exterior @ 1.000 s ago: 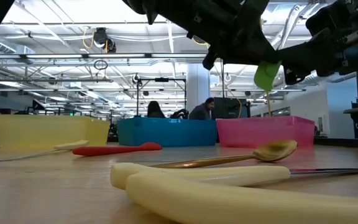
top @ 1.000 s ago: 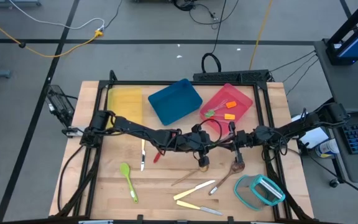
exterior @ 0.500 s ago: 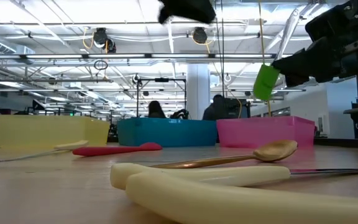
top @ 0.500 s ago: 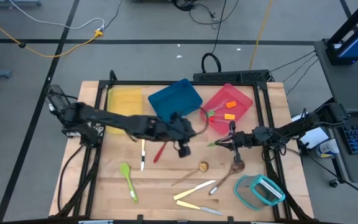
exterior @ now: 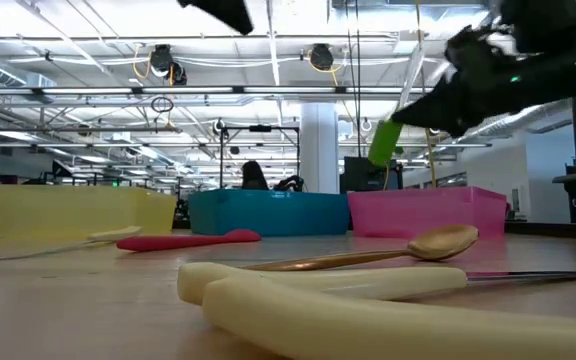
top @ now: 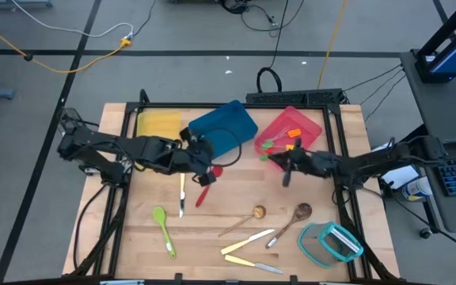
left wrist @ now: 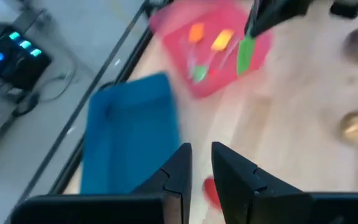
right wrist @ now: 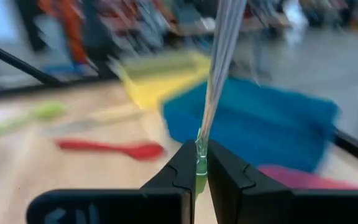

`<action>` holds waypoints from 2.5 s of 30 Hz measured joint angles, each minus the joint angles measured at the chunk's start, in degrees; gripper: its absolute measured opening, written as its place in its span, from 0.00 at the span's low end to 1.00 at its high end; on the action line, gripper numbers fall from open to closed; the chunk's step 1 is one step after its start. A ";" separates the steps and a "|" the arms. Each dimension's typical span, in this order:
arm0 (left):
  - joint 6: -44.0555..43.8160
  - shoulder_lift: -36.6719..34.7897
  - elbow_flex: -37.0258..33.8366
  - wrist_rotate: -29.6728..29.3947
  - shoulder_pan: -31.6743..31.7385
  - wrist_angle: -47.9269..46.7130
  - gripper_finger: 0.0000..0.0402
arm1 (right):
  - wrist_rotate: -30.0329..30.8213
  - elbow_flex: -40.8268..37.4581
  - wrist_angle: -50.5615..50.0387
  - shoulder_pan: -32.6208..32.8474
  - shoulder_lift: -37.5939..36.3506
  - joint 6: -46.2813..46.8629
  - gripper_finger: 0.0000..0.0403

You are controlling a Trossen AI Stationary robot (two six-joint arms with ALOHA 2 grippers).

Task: Pick & Place Kitchen Items
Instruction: Put the green spatula into the red bin, then put the yellow knife into the blue bin

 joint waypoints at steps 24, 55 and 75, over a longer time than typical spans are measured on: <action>-2.58 -23.43 -44.11 7.39 7.10 28.47 0.17 | -16.87 2.98 -28.50 -34.11 -0.70 20.02 0.06; -10.79 -27.65 -49.09 10.76 8.26 30.76 0.17 | -22.74 -2.85 -18.36 -37.72 -0.82 16.72 0.38; -32.51 -25.54 -49.07 13.78 -2.33 27.68 0.17 | -22.63 -2.83 -14.29 -35.94 -0.82 10.33 0.43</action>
